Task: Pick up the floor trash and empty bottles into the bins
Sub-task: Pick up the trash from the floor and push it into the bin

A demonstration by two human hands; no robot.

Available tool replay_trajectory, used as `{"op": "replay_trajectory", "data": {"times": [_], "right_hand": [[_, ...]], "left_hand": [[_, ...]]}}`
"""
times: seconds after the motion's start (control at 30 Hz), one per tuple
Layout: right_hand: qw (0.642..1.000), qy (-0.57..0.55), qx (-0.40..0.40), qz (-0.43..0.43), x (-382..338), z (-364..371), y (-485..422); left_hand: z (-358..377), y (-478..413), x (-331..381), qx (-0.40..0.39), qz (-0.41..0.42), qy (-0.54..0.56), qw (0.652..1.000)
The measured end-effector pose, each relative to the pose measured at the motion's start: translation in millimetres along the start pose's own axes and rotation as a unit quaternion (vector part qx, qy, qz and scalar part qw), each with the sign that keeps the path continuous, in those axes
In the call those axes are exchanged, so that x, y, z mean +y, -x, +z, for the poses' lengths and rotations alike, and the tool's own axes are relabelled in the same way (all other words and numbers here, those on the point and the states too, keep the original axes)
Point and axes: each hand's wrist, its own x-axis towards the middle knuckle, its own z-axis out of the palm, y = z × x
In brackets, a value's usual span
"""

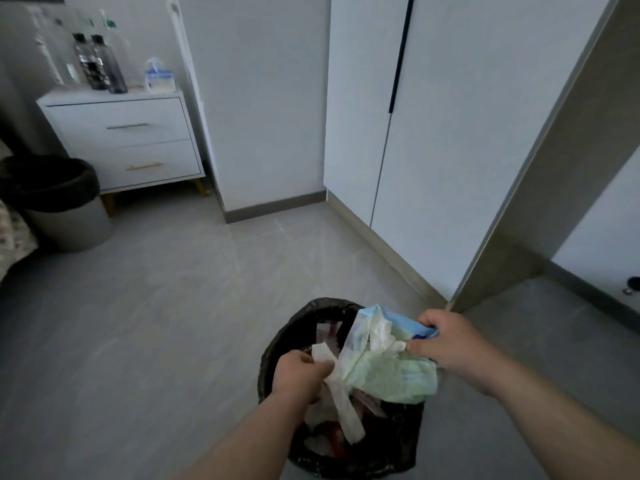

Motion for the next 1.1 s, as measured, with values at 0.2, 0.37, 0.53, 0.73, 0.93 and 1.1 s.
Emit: {"op": "replay_trajectory", "data": {"times": [0.2, 0.37, 0.53, 0.73, 0.93, 1.1], "right_hand": [[1.000, 0.022, 0.006, 0.013, -1, 5, 5], [0.999, 0.020, -0.007, 0.024, 1, 26, 3], [0.998, 0.052, -0.029, 0.021, -2, 59, -12], [0.944, 0.325, -0.034, -0.053, -6, 104, -20], [0.863, 0.434, -0.203, -0.163, -13, 144, -8], [0.889, 0.373, -0.264, 0.024, 19, 179, -27]], "left_hand": [[-39, 35, -4, -0.004, 0.185, -0.193, 0.964], [-70, 38, -35, -0.033, 0.189, -0.456, 0.869], [-71, 28, -56, -0.054, 0.156, -0.403, 0.900], [-70, 20, -66, -0.051, 0.152, -0.382, 0.910], [-69, 15, -69, -0.060, 0.163, -0.355, 0.918], [-69, 17, -75, -0.047, 0.194, -0.315, 0.928]]}}
